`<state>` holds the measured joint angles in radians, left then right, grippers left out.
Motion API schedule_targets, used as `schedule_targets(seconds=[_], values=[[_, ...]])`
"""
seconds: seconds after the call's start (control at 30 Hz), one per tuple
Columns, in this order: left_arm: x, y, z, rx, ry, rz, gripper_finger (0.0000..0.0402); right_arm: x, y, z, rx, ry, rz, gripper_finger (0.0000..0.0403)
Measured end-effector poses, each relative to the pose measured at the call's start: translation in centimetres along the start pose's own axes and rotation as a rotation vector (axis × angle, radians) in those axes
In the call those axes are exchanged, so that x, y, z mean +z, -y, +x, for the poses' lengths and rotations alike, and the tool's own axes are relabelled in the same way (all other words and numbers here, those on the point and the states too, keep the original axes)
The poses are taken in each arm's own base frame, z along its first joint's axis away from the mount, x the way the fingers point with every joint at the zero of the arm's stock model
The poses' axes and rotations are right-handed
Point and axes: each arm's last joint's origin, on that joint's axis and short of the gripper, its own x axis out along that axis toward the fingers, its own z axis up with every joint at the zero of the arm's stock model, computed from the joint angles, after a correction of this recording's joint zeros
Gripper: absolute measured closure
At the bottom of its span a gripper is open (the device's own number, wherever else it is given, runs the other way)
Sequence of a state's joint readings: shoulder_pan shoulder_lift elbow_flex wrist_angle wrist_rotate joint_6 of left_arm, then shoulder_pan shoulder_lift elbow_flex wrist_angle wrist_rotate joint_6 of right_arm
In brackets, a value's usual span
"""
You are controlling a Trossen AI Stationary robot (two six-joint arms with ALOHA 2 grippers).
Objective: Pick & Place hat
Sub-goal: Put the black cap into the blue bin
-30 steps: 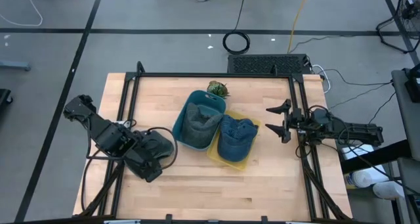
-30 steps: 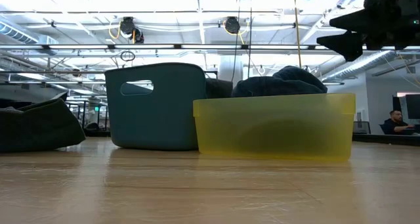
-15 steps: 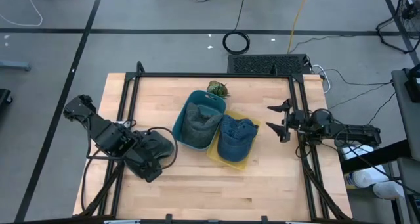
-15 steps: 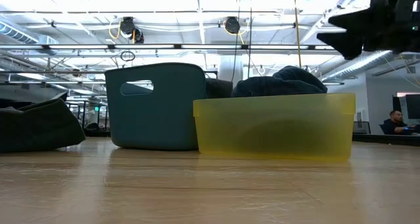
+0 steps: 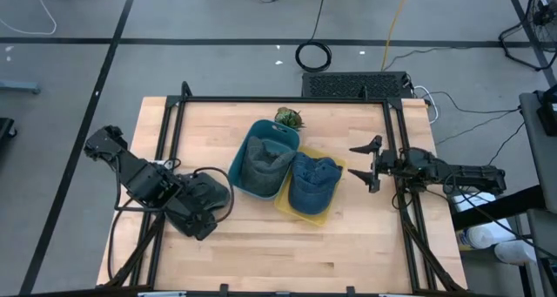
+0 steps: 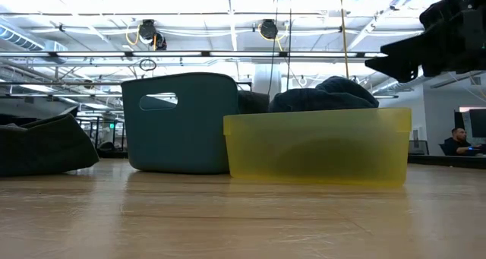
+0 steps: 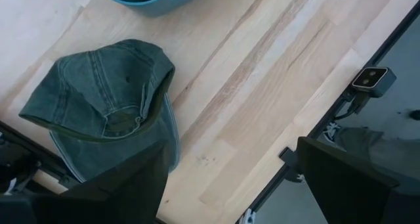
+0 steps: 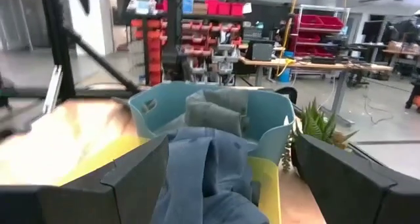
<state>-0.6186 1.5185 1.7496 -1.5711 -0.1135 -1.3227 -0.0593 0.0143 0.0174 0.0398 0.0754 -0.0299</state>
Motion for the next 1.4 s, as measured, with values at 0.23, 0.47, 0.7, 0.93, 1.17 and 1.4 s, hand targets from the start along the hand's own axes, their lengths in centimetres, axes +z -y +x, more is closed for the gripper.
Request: schedule_targets(seconds=[0.23,0.47,0.7,0.93,1.17,1.4], values=[[0.0,0.0,0.0,0.000,-0.001,-0.039,0.0062,0.0,0.0,0.0,0.001,-0.003,-0.069,0.0078],[-0.1,0.0,0.0,-0.010,-0.035,0.028,0.0062,0.0,0.0,0.0,-0.001,0.000,-0.061,0.0078],[-0.6,-0.4,2.7,0.062,-0.174,0.082,0.0062,0.0,0.0,0.0,-0.001,0.000,-0.061,0.0078],[-1.2,-1.4,5.9,0.190,-0.223,0.083,0.0062,0.0,0.0,0.0,-0.001,0.000,-0.061,0.0078],[-1.7,-1.7,8.7,0.222,-0.217,0.104,0.0062,0.0,0.0,0.0,-0.001,0.000,-0.061,0.0078],[-2.7,-2.2,12.9,0.271,-0.294,-0.017,0.0062,0.0,0.0,0.0,-0.001,0.000,-0.061,0.0078]])
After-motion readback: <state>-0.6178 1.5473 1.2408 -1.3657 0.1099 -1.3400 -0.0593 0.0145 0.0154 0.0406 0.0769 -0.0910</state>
